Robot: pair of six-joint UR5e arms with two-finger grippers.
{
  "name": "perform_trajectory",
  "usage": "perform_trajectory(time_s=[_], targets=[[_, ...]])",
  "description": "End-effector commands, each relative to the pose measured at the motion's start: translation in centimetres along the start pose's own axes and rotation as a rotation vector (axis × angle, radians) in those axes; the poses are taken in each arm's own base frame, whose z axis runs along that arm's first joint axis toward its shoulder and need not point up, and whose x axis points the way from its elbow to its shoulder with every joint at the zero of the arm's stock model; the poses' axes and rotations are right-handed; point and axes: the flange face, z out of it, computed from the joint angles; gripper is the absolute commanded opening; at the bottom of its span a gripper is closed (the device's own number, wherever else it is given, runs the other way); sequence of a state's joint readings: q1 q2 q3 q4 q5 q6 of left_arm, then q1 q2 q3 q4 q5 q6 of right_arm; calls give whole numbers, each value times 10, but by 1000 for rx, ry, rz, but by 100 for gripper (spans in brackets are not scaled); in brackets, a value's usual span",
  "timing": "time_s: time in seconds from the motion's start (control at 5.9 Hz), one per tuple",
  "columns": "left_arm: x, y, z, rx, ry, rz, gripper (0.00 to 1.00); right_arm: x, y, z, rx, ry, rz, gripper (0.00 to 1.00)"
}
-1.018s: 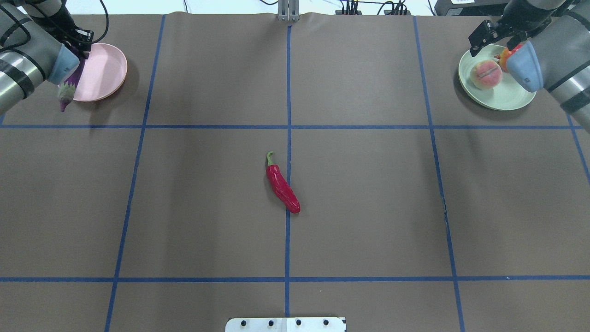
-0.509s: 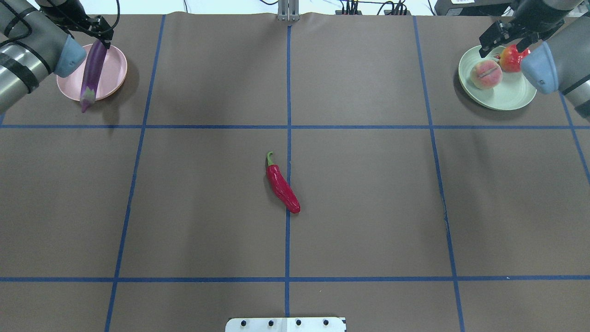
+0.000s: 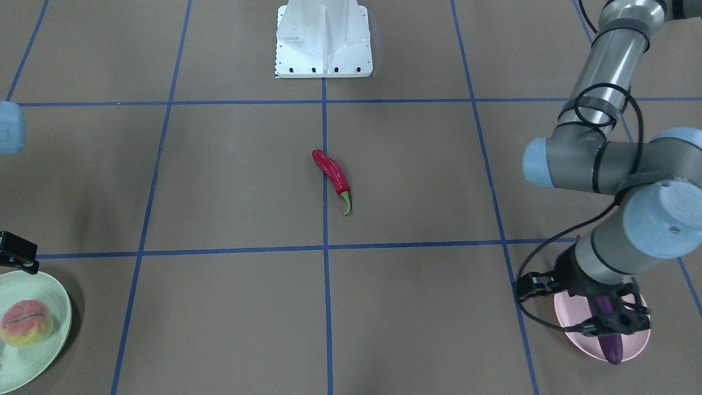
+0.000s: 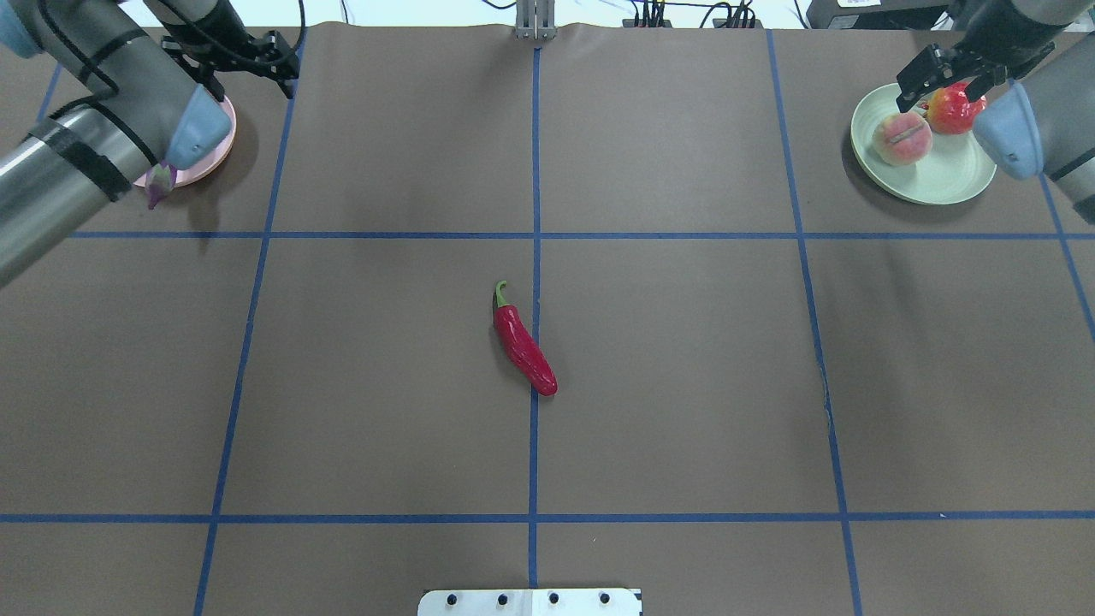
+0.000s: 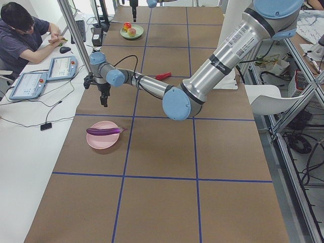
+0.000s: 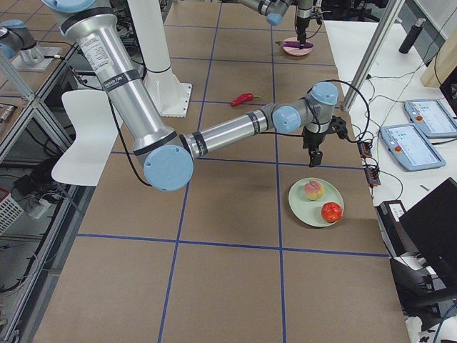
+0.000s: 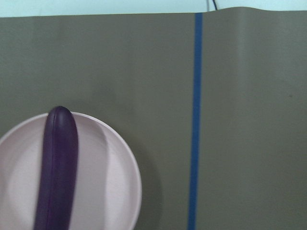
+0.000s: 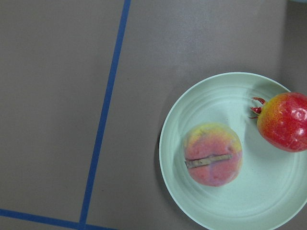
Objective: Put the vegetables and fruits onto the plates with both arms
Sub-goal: 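Carry the eggplant to the pink plate and release it, then move the left gripper over the red chili pepper and lower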
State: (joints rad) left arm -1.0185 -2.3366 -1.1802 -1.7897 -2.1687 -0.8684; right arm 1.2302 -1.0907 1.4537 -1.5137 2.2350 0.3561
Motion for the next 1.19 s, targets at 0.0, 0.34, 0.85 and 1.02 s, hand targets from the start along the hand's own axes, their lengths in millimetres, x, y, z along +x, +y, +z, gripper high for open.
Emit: perform_trajectory(time_s=[0.0,0.34,0.85,1.02], targets=[[120,104,18,-71,91,-108,100,4,2,1,-2,2,-13,100],[194,186,35,-157,95,-282,100,7,5,3,-5,3,-11,100],[271,292,72,-154,1,-306,100,8,5,4,-5,3,-11,100],[284,315,79,-143,-42,-288,100,8,5,4,-5,3,-11,100]])
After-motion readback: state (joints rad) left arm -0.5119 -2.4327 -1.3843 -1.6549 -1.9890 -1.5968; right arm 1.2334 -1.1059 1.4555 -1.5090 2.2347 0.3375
